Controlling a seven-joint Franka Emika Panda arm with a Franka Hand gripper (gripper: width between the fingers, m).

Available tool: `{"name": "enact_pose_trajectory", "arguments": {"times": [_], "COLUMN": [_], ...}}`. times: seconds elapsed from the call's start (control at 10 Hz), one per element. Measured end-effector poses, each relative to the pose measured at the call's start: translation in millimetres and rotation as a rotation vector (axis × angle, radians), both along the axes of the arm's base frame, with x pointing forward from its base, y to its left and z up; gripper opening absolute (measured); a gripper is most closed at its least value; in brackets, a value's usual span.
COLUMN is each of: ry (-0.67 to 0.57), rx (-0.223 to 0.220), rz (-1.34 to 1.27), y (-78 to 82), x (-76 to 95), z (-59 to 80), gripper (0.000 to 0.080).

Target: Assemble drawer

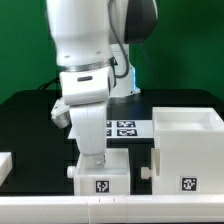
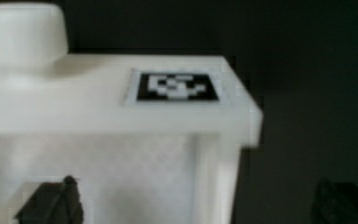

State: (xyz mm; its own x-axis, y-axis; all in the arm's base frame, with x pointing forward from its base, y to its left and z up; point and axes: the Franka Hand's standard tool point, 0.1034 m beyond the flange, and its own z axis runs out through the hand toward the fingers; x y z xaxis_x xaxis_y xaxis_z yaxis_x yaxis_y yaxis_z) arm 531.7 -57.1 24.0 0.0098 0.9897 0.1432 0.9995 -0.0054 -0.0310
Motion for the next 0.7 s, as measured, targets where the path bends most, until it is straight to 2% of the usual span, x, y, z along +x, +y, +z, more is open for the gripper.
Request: {"name": "enact_pose_trajectory", "arguments": {"times": [0.2, 0.4, 0.5, 0.6, 0.7], "ry": [0.015, 0.015, 0.015, 0.015, 0.015], "rx": [0.015, 0.017, 0.017, 0.017, 0.017], "rz": [-0.013, -0.019, -0.019, -0.019, -0.018], "y": [-9.2, -10.3, -10.2, -10.2, -10.1], "x": [-6.9, -7.1, -7.1, -7.1, -7.1], "z": [-9.8, -9.9, -10.0, -10.0, -10.0], "gripper": [0.0649, 0.0649, 0.0547, 0.0411, 0.0411]}}
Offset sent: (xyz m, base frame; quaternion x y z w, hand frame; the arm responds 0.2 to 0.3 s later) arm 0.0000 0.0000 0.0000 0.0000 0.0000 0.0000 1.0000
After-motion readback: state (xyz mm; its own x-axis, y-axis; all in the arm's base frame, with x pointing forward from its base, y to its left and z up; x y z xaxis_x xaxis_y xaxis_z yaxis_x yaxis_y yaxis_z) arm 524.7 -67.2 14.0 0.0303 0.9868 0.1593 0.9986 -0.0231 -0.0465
